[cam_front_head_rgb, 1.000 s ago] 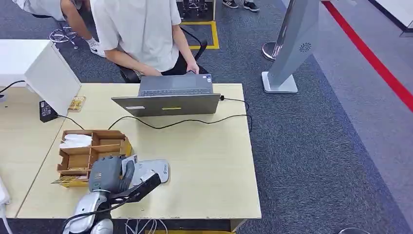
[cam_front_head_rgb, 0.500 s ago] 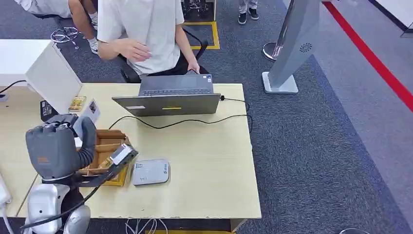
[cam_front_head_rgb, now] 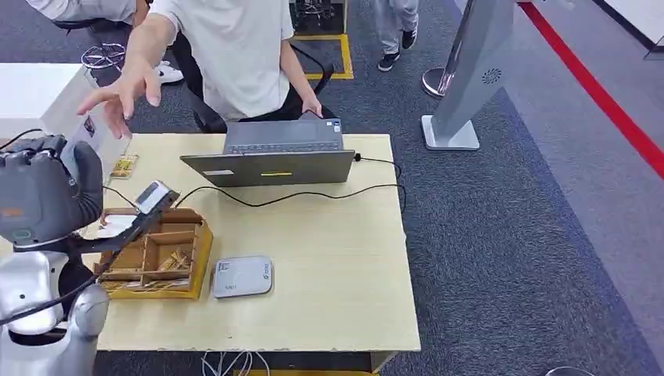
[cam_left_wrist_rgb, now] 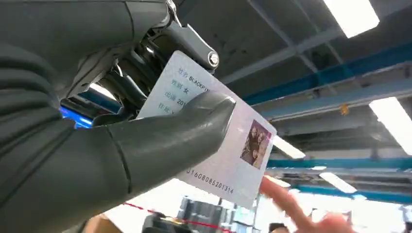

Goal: Pass the card to the sensor for recognition and then transmit it.

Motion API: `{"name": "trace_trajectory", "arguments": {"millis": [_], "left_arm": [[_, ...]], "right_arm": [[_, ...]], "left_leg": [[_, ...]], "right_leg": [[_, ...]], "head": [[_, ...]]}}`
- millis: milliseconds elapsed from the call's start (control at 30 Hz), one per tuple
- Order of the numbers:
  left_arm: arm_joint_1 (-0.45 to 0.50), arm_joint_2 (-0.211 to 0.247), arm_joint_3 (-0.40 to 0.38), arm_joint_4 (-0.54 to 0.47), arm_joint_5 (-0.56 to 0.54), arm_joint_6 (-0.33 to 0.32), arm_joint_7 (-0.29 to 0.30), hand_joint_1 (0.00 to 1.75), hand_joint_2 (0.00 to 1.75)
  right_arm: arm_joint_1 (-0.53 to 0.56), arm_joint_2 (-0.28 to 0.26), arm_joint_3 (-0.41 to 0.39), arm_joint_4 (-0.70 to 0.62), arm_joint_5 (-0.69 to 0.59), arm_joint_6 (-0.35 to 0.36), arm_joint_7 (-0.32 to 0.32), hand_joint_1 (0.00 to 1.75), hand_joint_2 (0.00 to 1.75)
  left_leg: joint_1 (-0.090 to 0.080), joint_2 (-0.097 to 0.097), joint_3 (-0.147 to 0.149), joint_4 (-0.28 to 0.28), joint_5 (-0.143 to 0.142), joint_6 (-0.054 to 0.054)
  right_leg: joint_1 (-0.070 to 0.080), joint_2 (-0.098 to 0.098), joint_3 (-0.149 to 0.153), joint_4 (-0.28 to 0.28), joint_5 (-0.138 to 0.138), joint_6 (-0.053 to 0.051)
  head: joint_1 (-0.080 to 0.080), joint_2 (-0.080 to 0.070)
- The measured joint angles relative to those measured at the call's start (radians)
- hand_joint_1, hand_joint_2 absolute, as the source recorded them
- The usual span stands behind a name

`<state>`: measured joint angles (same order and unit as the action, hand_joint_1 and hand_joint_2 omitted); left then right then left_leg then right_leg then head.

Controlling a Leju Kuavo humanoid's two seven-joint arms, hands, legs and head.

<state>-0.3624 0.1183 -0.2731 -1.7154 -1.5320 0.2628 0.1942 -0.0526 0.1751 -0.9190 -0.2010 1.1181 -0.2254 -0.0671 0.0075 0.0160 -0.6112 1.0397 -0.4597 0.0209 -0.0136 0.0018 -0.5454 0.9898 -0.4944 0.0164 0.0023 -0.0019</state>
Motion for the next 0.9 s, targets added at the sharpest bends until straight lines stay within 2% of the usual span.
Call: {"name": "trace_trajectory", "arguments": {"millis": [100,233,333,500,533,900], "left_arm": [[-0.088,0.038,0.042,0.144,-0.002,-0.006,0.009,1.75,1.75],[-0.154,0.080,0.059,0.299,-0.002,0.005,0.018,1.75,1.75],[-0.170,0.088,0.059,0.357,-0.003,0.002,0.022,1.75,1.75],[-0.186,0.090,0.058,0.395,-0.003,-0.002,0.023,1.75,1.75],[-0.188,0.090,0.058,0.399,-0.003,-0.004,0.023,0.00,1.75],[-0.190,0.080,0.069,0.407,0.003,-0.015,-0.022,0.00,1.75]], "right_arm": [[0.000,0.000,0.005,0.000,0.001,0.009,-0.007,0.00,1.75],[-0.001,0.000,0.006,0.002,0.000,0.009,-0.007,0.00,1.75],[-0.002,0.000,0.006,0.003,0.000,0.008,0.005,0.00,1.75],[-0.004,0.000,0.006,0.004,0.000,0.008,0.014,0.00,1.75],[-0.004,0.000,0.006,0.005,0.000,0.009,0.014,0.00,1.75],[-0.004,0.000,0.006,0.005,0.001,0.010,0.011,0.00,1.75]], "left_leg": [[0.000,0.000,0.000,0.000,0.002,-0.001],[0.000,0.001,0.000,0.000,0.003,-0.001],[0.000,0.001,0.000,0.000,0.002,-0.001],[0.000,0.001,-0.001,0.000,0.002,-0.001],[0.000,0.001,-0.001,0.000,0.002,-0.001],[0.000,0.001,-0.001,0.000,0.002,-0.001]], "right_leg": [[0.000,0.000,0.000,0.001,0.001,-0.001],[0.000,0.001,-0.001,0.003,0.001,-0.002],[0.000,0.001,-0.001,0.003,0.001,-0.002],[0.000,0.001,-0.002,0.002,0.001,-0.002],[0.000,0.001,-0.002,0.002,0.001,-0.002],[0.000,0.001,-0.002,0.003,0.001,-0.002]], "head": [[0.000,0.000],[-0.002,0.000],[-0.002,0.000],[-0.002,0.000],[-0.002,0.000],[-0.002,0.000]]}}
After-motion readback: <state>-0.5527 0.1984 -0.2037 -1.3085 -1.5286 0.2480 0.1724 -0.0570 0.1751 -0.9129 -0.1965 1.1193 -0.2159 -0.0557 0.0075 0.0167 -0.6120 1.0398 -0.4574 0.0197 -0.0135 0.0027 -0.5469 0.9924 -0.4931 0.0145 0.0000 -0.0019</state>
